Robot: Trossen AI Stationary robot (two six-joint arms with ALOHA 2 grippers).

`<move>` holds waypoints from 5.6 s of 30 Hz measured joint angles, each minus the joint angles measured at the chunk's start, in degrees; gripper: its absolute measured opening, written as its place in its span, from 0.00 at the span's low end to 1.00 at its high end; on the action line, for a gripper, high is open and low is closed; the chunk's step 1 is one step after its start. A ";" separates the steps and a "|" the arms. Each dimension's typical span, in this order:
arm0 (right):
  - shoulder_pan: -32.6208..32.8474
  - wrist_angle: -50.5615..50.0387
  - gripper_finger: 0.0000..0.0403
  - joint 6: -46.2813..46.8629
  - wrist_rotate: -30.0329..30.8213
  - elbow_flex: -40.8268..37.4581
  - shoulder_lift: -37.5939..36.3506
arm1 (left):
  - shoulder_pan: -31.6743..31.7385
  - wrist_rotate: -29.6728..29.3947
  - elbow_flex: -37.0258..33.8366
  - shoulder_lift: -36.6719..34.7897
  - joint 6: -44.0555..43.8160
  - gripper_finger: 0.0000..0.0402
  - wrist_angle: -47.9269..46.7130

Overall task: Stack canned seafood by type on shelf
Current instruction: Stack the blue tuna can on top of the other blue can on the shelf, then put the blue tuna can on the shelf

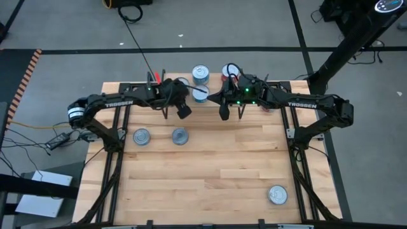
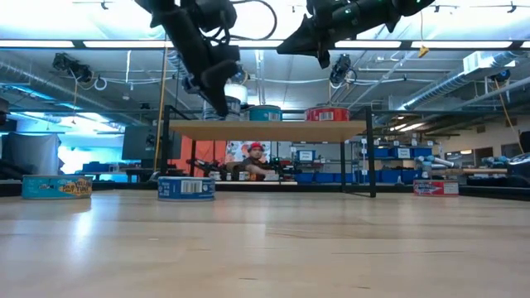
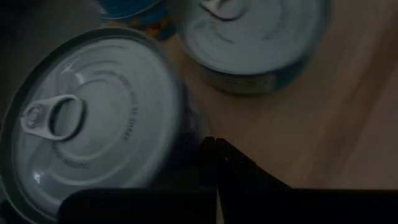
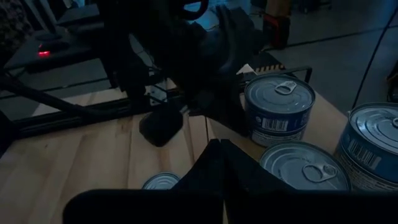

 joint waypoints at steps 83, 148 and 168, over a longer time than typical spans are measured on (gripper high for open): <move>30.47 -1.32 0.00 17.38 27.40 3.22 19.64 | -21.20 -4.27 -41.04 -18.58 -22.65 0.00 31.95; 30.73 15.49 0.02 18.98 24.32 -6.61 24.75 | -22.30 -2.03 -40.13 -3.15 -27.90 0.00 48.78; 28.35 17.29 0.02 25.04 21.58 2.36 39.55 | -22.11 4.44 -40.08 3.40 -26.83 0.00 53.02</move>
